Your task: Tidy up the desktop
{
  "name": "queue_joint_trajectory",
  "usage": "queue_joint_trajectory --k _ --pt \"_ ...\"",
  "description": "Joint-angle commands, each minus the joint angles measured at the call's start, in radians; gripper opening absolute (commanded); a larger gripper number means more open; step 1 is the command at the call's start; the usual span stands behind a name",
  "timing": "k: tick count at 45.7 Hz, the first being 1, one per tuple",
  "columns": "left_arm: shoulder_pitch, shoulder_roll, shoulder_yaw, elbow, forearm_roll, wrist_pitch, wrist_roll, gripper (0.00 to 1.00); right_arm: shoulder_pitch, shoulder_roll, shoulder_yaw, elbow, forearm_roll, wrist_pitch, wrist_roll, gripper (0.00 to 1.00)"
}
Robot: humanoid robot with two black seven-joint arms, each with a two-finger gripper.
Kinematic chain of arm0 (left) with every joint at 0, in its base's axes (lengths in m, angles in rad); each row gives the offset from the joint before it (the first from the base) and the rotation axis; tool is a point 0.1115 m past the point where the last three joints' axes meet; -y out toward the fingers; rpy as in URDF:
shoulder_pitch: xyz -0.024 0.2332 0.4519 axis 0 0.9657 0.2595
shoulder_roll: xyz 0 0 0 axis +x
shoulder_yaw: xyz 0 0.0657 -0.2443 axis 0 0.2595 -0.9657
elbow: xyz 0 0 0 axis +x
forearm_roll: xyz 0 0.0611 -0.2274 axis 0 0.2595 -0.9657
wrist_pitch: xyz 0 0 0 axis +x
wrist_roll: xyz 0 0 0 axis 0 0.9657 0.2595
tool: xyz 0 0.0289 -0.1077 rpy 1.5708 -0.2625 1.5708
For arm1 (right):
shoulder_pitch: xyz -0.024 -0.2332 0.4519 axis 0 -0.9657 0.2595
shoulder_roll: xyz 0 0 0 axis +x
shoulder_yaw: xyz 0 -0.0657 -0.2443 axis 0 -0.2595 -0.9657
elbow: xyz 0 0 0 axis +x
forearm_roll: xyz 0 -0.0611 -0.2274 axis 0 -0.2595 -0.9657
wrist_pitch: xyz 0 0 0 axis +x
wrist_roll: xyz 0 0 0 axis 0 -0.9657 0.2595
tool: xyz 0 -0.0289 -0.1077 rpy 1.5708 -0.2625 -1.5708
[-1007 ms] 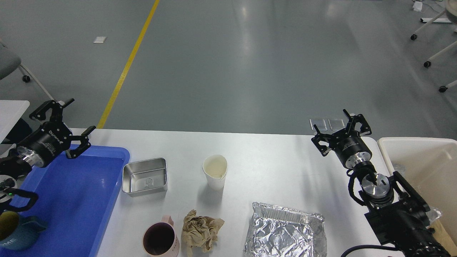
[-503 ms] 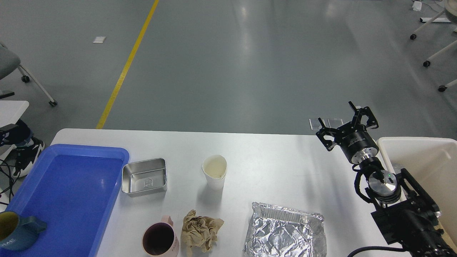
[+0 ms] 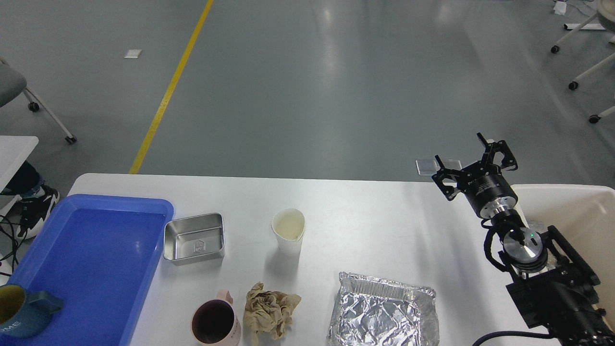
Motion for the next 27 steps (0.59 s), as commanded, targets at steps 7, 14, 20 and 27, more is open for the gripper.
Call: queue_joint_trajectory --k 7,14,20,27 --pt "0.011 0.179 0.047 -0.21 0.216 -0.121 -0.003 0.97 0.005 -0.014 -0.003 0.006 0.0 0.0 -0.001 1.0" --pt "0.008 0.275 0.061 -0.267 0.22 -0.226 -0.003 0.97 0.006 -0.028 -0.003 0.006 0.0 0.0 -0.001 1.0" --pt "-0.013 0.349 0.042 -0.266 0.22 -0.281 -0.004 0.97 0.009 -0.037 -0.003 0.006 0.0 0.001 -0.001 1.0" --pt "-0.12 0.372 0.021 -0.224 0.221 -0.281 0.008 0.97 0.009 -0.038 -0.003 0.008 0.0 0.003 0.0 1.0"
